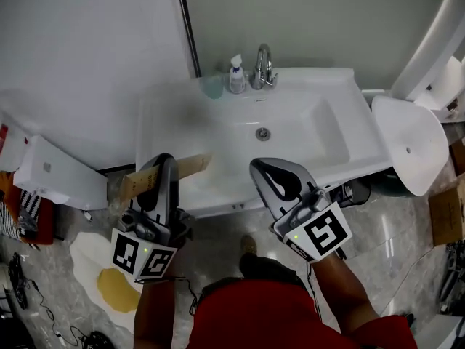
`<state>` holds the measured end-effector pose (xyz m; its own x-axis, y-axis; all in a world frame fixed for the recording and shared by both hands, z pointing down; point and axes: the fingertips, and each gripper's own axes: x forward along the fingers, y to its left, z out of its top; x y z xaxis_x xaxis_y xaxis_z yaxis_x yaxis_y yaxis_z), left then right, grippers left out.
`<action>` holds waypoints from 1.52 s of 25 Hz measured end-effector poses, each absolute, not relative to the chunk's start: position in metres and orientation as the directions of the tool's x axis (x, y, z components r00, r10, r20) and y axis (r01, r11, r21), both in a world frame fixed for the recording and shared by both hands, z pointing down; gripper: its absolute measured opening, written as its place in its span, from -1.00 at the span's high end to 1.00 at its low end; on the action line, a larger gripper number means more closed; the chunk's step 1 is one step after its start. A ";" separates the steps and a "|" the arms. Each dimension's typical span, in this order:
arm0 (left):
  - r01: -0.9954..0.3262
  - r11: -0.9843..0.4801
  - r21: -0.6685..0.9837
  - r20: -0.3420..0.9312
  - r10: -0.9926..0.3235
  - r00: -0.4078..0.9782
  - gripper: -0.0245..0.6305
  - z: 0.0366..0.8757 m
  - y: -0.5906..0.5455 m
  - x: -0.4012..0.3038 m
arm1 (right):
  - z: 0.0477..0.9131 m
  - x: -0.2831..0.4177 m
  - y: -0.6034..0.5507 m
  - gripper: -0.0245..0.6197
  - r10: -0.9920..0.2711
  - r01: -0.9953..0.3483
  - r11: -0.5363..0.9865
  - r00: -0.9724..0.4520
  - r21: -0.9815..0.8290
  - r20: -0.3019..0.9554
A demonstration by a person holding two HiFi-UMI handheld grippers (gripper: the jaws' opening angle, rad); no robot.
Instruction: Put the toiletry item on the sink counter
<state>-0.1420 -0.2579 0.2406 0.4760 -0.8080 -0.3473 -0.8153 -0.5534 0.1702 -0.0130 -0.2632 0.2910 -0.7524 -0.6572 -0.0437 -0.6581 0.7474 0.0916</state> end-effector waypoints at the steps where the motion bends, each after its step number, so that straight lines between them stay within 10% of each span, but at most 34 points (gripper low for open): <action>1: -0.819 -0.548 0.168 -0.344 -0.811 0.473 0.86 0.240 -0.271 -0.139 | 0.291 -0.013 -0.276 0.83 -0.651 -0.651 0.753 -0.758 0.100 -0.040; 38: -0.864 -0.478 0.159 -0.170 -0.875 0.453 0.86 0.334 -0.624 -0.138 | 0.362 -0.036 -0.529 0.83 -0.737 -0.740 0.671 -0.660 0.046 0.146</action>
<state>-0.1380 -0.6236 0.3340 0.4531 -0.8752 -0.1697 -0.8638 -0.4780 0.1593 -0.0360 -0.5293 0.3621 -0.6598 -0.7370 0.1463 -0.7397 0.6714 0.0463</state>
